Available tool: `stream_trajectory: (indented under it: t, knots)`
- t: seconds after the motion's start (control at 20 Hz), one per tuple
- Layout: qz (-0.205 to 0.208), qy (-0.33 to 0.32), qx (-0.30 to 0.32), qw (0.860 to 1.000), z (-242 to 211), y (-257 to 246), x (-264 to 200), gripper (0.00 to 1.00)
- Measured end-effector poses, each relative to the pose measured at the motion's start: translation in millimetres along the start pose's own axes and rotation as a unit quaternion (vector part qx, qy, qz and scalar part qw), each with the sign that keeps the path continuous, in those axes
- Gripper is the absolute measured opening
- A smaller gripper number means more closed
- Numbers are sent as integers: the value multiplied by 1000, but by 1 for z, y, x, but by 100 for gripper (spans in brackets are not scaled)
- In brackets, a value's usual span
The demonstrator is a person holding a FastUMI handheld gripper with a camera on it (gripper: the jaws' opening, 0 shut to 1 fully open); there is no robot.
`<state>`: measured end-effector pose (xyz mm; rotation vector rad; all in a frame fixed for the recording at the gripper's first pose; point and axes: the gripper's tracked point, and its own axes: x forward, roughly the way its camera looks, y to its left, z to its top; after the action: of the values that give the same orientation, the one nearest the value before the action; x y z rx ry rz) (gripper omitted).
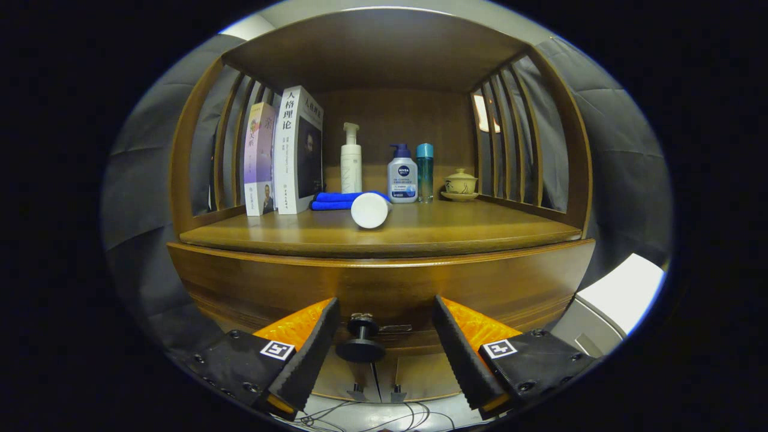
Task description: Pull open the drawer, take out the items inside it, and place them on the countertop above the cabinet.
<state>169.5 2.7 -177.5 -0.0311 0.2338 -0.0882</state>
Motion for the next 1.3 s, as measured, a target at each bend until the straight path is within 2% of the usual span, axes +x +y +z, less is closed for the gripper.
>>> stream_trajectory:
  t: [0.3, 0.4, 0.5, 0.6, 0.7, 1.0, 1.15, 1.3]
  knots:
    - [-3, 7, -17, 1000, 0, 3, 6, 98]
    - [-1, 23, -8, 1000, 0, 1, 4, 98]
    - [-3, 10, 10, 1000, 14, -1, -8, 98]
    - [-6, -7, 29, 1000, 33, 0, -32, 98]
    - [23, -38, 46, 998, 65, 18, -62, 98]
    - [69, -95, 11, 993, 123, 40, -149, 98]
    - [82, -130, 14, 988, 128, 27, -194, 98]
    - [57, -121, 12, 991, 115, -9, -218, 98]
